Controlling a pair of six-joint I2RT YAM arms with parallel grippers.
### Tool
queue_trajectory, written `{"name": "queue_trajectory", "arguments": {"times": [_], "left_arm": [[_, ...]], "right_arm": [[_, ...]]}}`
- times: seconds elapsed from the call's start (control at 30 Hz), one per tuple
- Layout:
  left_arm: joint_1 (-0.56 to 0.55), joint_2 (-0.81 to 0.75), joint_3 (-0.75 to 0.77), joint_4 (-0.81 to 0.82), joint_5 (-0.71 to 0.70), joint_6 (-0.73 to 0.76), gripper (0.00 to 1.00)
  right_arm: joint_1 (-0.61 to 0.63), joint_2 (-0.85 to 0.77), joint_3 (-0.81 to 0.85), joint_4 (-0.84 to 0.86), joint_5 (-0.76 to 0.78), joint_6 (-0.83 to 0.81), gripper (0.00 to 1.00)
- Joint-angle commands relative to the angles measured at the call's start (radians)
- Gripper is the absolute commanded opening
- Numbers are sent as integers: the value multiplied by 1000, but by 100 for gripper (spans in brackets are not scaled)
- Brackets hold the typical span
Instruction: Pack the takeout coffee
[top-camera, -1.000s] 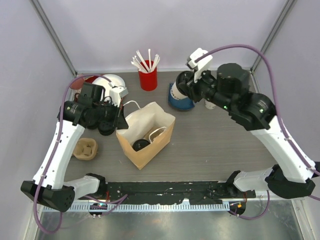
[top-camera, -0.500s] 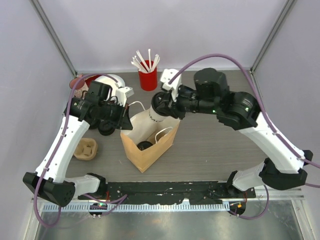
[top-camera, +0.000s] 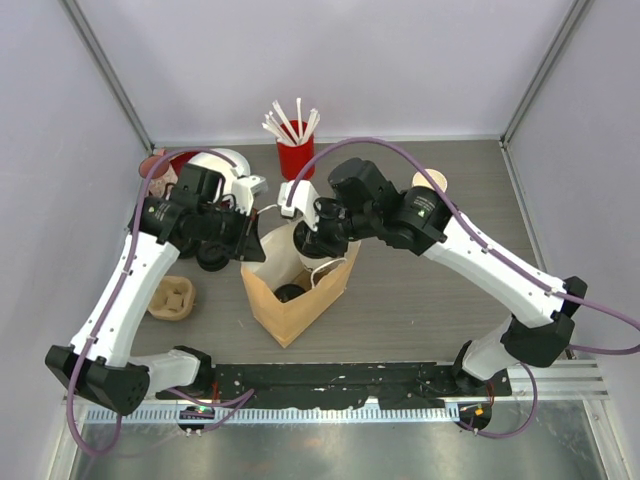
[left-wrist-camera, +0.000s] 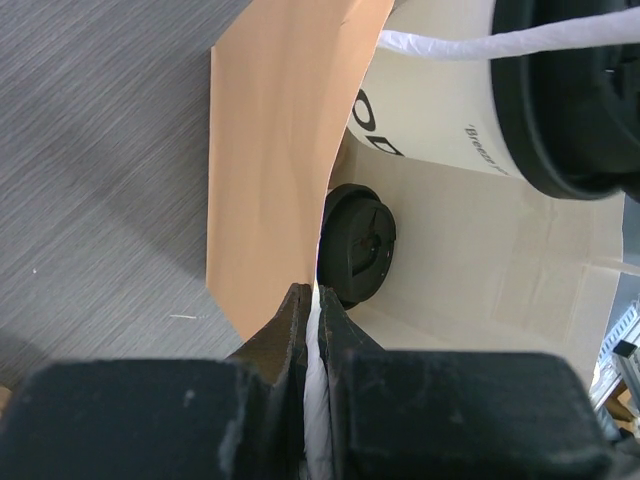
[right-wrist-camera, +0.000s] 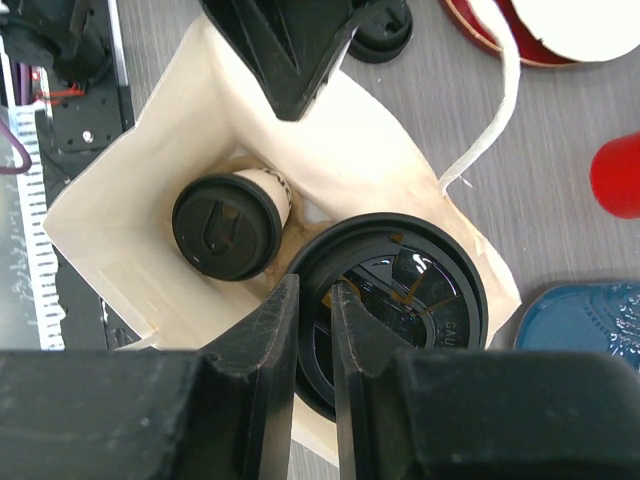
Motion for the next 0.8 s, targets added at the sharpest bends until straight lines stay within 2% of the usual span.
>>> {"name": "queue_trajectory", "arguments": {"times": [0.0, 0.27, 0.77], "left_arm": [[-6, -41, -6, 26, 20, 1, 0], [-17, -47, -28, 20, -18, 66, 0], [-18, -33, -23, 46, -35, 58, 0]], "right_arm": [[4, -17, -26, 24, -21, -68, 1], [-2, 33, -96, 53, -38, -96, 1], [-34, 64, -253, 138, -99, -113, 1]]}}
